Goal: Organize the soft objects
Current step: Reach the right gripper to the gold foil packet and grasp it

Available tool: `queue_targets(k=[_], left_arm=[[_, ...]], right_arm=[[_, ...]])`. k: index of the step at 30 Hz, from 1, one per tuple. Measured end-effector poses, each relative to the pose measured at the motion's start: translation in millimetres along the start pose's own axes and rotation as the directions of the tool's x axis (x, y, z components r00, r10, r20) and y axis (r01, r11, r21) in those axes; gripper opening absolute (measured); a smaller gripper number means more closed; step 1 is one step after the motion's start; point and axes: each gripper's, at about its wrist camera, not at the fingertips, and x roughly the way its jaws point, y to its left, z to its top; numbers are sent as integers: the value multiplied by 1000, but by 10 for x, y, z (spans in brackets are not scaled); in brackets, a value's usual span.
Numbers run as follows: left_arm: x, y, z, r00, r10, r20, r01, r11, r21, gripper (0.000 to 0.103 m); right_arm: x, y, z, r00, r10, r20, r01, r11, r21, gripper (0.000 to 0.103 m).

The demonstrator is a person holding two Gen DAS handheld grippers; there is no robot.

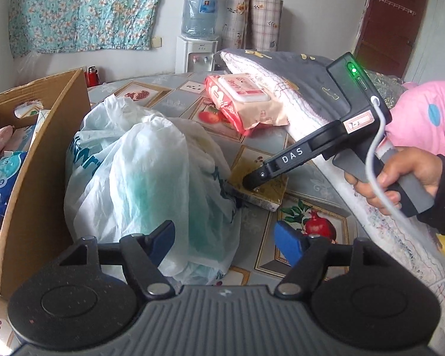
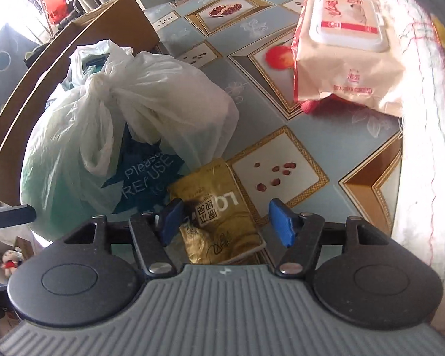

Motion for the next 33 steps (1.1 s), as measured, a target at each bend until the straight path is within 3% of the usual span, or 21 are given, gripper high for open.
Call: queue_targets(k=[9,23,33], left_arm=[[-42,-72,-4,1000,0,10,0,1000,-4,75],[-56,-259,-99,999,-50,5,50,998,33,75],[70,-454,-210,995,-82,-48,87,991,101,76]], right_arm=[[-158,-66,-279,999,40,11,-41,990,135,42],[-434,8,-922,996,85,-2,-81,951,297,40],[-478,-121,-1135,983,176,43,-176,874,452,41]])
